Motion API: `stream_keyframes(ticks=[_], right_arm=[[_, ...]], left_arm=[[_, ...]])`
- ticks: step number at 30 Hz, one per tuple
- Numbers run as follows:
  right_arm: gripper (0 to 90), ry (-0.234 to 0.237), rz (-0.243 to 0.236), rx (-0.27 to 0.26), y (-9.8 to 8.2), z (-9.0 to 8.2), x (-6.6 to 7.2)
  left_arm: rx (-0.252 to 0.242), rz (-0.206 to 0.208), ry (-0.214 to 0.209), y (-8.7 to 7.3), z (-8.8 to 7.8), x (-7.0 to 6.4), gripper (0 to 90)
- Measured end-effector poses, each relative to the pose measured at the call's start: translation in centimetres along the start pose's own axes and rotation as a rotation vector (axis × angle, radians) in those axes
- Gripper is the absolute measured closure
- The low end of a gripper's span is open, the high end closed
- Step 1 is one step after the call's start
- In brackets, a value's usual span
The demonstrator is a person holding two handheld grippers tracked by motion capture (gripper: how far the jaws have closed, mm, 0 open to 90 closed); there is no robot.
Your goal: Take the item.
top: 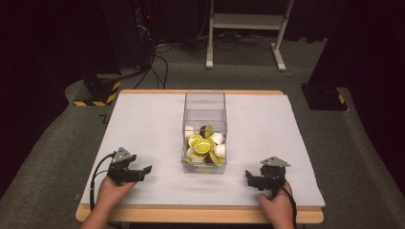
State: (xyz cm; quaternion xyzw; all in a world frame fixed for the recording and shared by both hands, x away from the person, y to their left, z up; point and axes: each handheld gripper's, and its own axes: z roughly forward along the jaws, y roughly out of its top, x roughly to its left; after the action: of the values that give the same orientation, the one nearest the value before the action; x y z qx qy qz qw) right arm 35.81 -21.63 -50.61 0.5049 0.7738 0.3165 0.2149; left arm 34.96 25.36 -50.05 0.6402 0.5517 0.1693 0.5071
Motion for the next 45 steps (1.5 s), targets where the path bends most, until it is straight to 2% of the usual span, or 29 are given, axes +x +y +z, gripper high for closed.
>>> stream_keyframes(ticks=[6,8,11,12,14,18,23,24,28,29,35,37,39,40,41,45], right_arm=[[8.5,0.0,0.0,0.0,0.0,0.0,0.0],[8.5,0.0,-0.001,0.0,0.0,0.0,0.0],[8.5,0.0,0.0,0.0,0.0,0.0,0.0],[8.5,0.0,0.0,0.0,0.0,0.0,0.0],[8.5,0.0,0.0,0.0,0.0,0.0,0.0],[8.5,0.0,-0.001,0.0,0.0,0.0,0.0],[8.5,0.0,-0.001,0.001,0.0,0.0,0.0],[8.5,0.0,-0.001,0.0,0.0,0.0,0.0],[8.5,0.0,-0.001,0.0,0.0,0.0,0.0],[8.5,0.0,-0.001,0.0,0.0,0.0,0.0],[8.5,0.0,-0.001,0.0,0.0,0.0,0.0],[8.5,0.0,-0.001,0.0,0.0,0.0,0.0],[8.5,0.0,-0.001,0.0,0.0,0.0,0.0],[8.5,0.0,-0.001,0.0,0.0,0.0,0.0],[8.5,0.0,-0.001,0.0,0.0,0.0,0.0],[8.5,0.0,-0.001,0.001,0.0,0.0,0.0]], left_arm=[[-0.004,-0.005,-0.025,0.2,0.0,-0.4,16.4],[-0.014,-0.019,-0.035,0.3,0.1,-0.7,16.4],[-0.024,-0.004,-0.045,0.5,0.2,-1.2,16.4],[-0.02,0.014,-0.046,0.5,0.2,-1.2,16.3],[-0.031,0.01,-0.054,0.6,0.3,-1.6,16.4],[-0.028,0.042,-0.062,0.6,0.4,-2.1,16.2],[-0.042,0.047,-0.077,1.0,0.3,-2.8,16.1],[-0.055,0.032,-0.083,1.2,0.3,-3.0,16.1],[-0.059,0.045,-0.099,1.5,0.3,-3.8,16.4],[-0.054,0.058,-0.104,1.7,0.2,-3.9,16.4],[-0.064,0.054,-0.141,2.1,0.1,-4.6,16.4],[-0.062,0.064,-0.146,2.1,0.1,-4.7,16.4],[-0.071,0.056,-0.154,2.3,0.1,-4.8,16.4],[-0.085,0.033,-0.16,2.4,0.1,-4.9,16.4],[-0.077,0.053,-0.16,2.5,0.0,-4.8,16.4],[-0.096,0.045,-0.167,2.8,0.0,-5.3,16.4]])
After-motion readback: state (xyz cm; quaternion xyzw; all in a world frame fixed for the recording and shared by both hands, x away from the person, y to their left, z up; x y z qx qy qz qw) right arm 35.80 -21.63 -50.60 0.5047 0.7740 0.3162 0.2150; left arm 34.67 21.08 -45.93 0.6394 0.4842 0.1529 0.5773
